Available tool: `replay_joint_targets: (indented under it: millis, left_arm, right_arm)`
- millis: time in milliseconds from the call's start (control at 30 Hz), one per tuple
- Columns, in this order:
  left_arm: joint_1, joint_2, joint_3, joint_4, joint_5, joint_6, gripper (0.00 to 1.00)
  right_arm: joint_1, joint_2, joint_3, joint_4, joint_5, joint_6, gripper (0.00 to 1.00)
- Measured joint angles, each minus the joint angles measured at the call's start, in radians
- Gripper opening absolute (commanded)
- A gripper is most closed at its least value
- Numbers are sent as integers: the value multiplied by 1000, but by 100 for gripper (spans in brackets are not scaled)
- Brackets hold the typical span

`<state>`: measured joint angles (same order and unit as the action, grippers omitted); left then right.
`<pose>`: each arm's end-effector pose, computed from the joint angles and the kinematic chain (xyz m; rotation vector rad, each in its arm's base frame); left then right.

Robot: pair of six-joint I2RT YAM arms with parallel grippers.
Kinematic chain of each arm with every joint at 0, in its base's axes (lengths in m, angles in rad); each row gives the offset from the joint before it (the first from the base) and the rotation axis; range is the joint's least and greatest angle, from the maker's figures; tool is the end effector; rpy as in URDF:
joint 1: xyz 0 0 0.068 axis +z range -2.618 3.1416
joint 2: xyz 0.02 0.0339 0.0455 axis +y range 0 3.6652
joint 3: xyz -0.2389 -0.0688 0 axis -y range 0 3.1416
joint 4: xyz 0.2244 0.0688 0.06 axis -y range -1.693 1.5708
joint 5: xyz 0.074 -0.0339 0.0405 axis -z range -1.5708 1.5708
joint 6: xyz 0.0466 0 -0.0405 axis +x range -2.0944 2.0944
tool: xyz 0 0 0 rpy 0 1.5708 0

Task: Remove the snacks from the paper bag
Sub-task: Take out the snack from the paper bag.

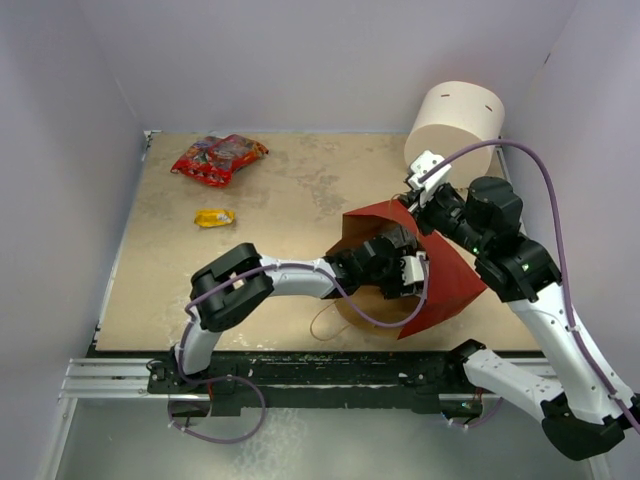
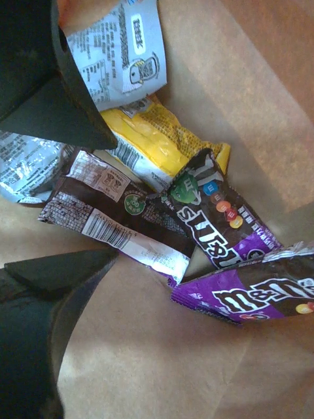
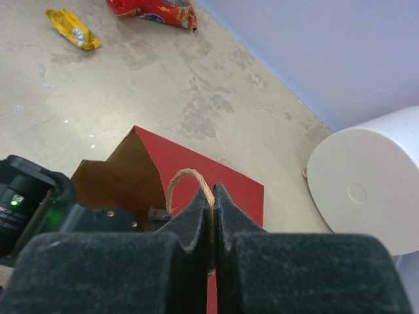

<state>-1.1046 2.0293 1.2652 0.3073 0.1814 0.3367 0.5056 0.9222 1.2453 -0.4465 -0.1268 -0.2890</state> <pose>0.1888 -0.3940 0.1629 1.4621 1.4862 -0.6611 0.1623 0.0966 0.4172 -0.7447 1.5287 0.2693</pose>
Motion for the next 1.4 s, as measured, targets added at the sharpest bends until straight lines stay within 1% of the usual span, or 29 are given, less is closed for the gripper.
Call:
replay_joint_targets:
  millis: [100, 200, 300, 400, 567, 867, 900, 1000, 1167, 1300, 1400]
  left_arm:
    - [11, 35, 43, -39, 35, 16, 71]
    - [20, 68, 98, -91, 80, 29, 72]
    - [27, 99, 137, -126, 99, 35, 70]
    - [28, 139, 172, -156, 74, 40, 68]
    - [27, 174, 201, -187, 22, 44, 59]
    - [25, 167, 212, -224, -64, 64, 23]
    - [25, 163, 209, -225, -69, 67, 20]
    - [25, 130, 185, -229, -86, 68, 17]
    - [26, 69, 151, -251, -88, 66, 14]
    - [26, -8, 110, -279, -83, 60, 13]
    - [26, -95, 77, -311, -64, 46, 12]
  right_arm:
    - [0, 9, 11, -16, -1, -14, 0]
    - [0, 14, 19, -21, -1, -25, 0]
    - [0, 14, 19, -24, -1, -30, 0]
    - [0, 14, 19, -23, 0, -32, 0]
    - [0, 9, 19, -24, 1, -33, 0]
    - [0, -24, 18, -24, 5, -36, 0]
    - [0, -26, 17, -24, 5, -37, 0]
    - [0, -26, 16, -24, 7, -44, 0]
    - [0, -26, 15, -23, 20, -56, 0]
    - [0, -31, 5, -17, 31, -56, 0]
    - [0, -40, -7, -8, 34, -56, 0]
